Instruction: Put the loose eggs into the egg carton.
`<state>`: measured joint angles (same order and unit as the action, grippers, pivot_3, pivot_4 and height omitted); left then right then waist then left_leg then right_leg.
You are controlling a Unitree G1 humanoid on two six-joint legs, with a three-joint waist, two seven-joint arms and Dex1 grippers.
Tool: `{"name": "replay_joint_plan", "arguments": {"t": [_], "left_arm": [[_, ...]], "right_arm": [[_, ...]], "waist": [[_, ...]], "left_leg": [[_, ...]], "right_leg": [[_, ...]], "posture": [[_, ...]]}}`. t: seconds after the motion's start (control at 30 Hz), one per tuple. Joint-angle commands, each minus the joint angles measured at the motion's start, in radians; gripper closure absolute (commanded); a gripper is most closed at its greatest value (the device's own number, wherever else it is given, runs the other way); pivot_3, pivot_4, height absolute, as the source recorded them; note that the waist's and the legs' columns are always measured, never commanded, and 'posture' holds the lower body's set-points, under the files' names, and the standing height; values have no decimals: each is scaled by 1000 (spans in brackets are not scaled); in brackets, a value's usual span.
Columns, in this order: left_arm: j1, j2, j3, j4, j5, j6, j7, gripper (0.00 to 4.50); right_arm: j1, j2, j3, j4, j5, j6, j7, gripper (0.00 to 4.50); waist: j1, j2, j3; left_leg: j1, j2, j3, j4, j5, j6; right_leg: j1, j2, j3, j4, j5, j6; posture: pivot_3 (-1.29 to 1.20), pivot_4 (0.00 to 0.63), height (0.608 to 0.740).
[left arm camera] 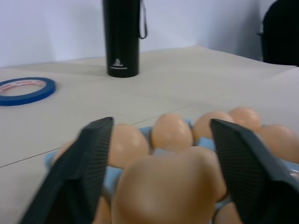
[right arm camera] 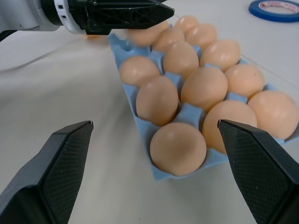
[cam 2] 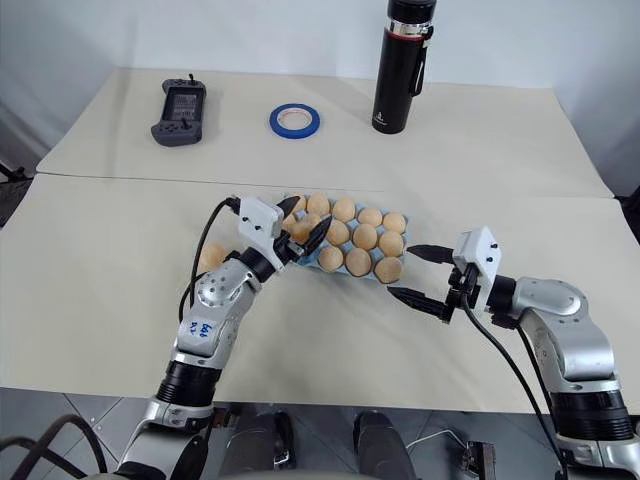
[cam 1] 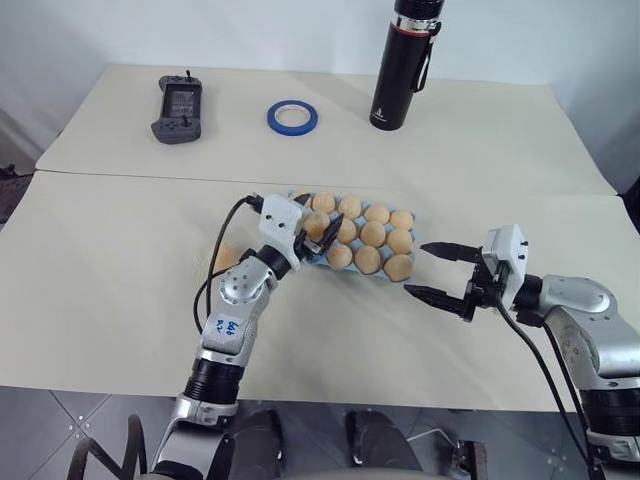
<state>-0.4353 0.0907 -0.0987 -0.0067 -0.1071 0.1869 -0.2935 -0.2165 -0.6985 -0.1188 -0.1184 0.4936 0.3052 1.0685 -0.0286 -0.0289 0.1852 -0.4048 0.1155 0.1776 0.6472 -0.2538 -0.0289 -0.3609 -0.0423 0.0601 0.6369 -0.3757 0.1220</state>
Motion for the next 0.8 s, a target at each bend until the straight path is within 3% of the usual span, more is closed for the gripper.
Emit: {"name": "replay_joint_plan", "arguments": {"t": [0.03, 0.23, 0.43, 0.6, 0.8], "left_arm": [[34, 13, -15, -94, -6, 24, -20, 18], [110, 51, -30, -253, -6, 104, -31, 18], [229, 95, 36, -412, -67, 140, -47, 18], [455, 201, 176, -550, -213, 179, -147, 18], [663, 290, 378, -552, -324, 142, -228, 18]], "right_arm": [[11, -4, -33, -48, 18, -10, -9, 0], [-4, 3, -16, -36, 15, -11, -11, 0], [-12, 3, -12, -30, 16, -10, -6, 0], [-14, 2, -10, -25, 17, -9, 0, 0], [-19, 4, -7, -22, 18, -8, 1, 0]], "waist": [[-1, 0, 0], [0, 0, 0], [-2, 0, 0], [-5, 1, 0], [-4, 1, 0]], "left_leg": [[0, 0, 0, 0, 0, 0], [0, 0, 0, 1, 0, 0], [0, 0, 0, 1, 0, 0], [1, 2, 0, 0, -1, -1], [1, 1, -1, 0, -3, 0]], "right_leg": [[0, 0, 0, 0, 0, 0], [1, 0, 0, 1, 0, 0], [1, 0, 0, 1, 0, 0], [1, 0, 0, 1, -1, -1], [2, -2, -1, -1, -2, -3]], "posture": [[0, 150, 740], [0, 150, 740], [0, 150, 740], [0, 150, 740], [0, 150, 740]]}}
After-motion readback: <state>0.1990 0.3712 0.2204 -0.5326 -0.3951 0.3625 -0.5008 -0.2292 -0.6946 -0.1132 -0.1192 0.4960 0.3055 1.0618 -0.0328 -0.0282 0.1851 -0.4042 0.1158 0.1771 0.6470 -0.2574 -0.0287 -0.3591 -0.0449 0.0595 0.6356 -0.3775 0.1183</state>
